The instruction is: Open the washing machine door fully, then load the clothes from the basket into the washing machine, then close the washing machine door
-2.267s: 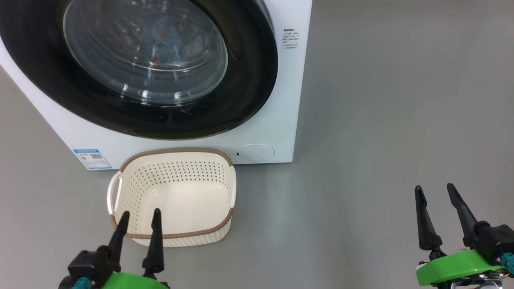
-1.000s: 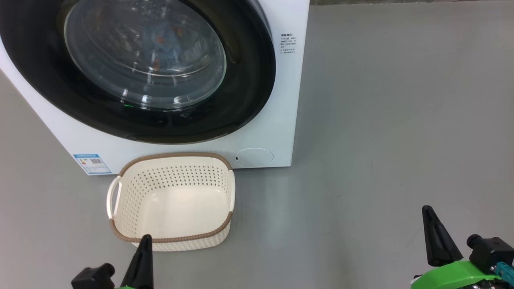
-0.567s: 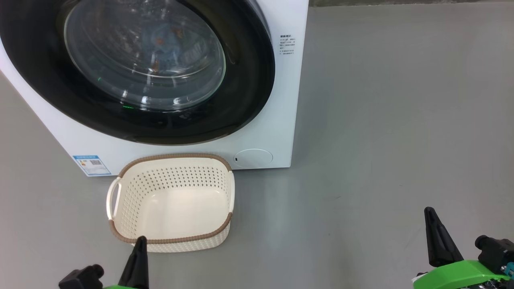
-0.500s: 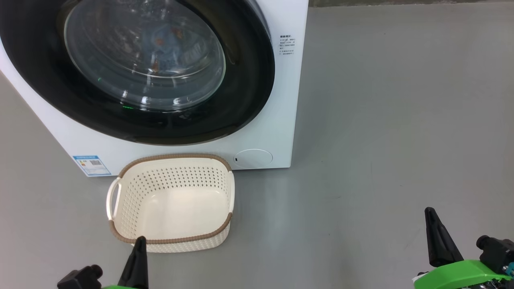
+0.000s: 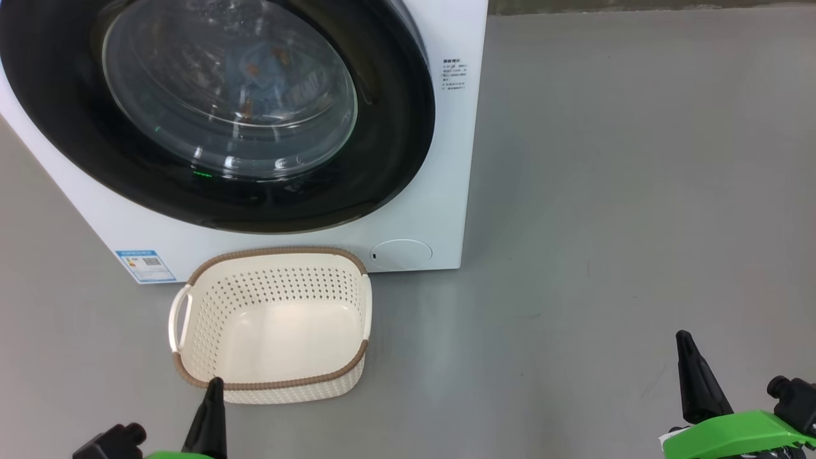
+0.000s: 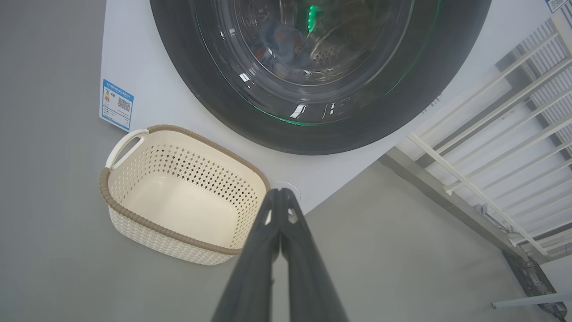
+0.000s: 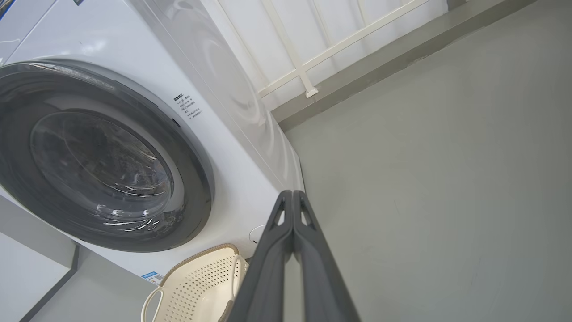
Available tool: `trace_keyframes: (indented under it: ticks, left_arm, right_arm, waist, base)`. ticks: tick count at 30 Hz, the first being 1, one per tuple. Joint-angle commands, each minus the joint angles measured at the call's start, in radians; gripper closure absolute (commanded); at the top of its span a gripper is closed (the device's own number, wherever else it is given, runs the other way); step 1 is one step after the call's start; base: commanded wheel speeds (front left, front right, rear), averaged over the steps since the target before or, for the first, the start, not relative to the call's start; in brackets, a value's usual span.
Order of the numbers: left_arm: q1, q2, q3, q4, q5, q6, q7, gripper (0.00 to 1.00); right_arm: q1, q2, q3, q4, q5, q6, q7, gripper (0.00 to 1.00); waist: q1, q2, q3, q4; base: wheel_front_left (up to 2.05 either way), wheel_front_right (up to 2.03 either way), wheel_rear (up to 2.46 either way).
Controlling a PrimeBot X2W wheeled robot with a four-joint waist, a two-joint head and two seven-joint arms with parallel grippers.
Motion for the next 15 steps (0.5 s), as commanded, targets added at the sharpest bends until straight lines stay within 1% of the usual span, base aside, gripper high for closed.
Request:
trace_keyframes:
  ticks: [1,15]
  left_arm:
    - [-0.042,0.017,0.02,-0.021,-0.029,-0.004,0.007,1.0]
    - [-0.05,0.022,0.038,-0.021,-0.164,-0.005,0.042,1.0]
  right_arm:
    - [-0.033,-0.009,0.012,-0.021,0.03,-0.002,0.007,1.0]
    - [-0.042,-0.01,0.017,-0.012,0.187,-0.003,0.045,1.0]
  waist:
    - [-0.0001,0.0,-0.001,0.0]
    - [-0.0001,0.0,-0.006,-0.002]
  base:
    - [0.0,0.0,0.0]
    - [0.0,0.0,0.0]
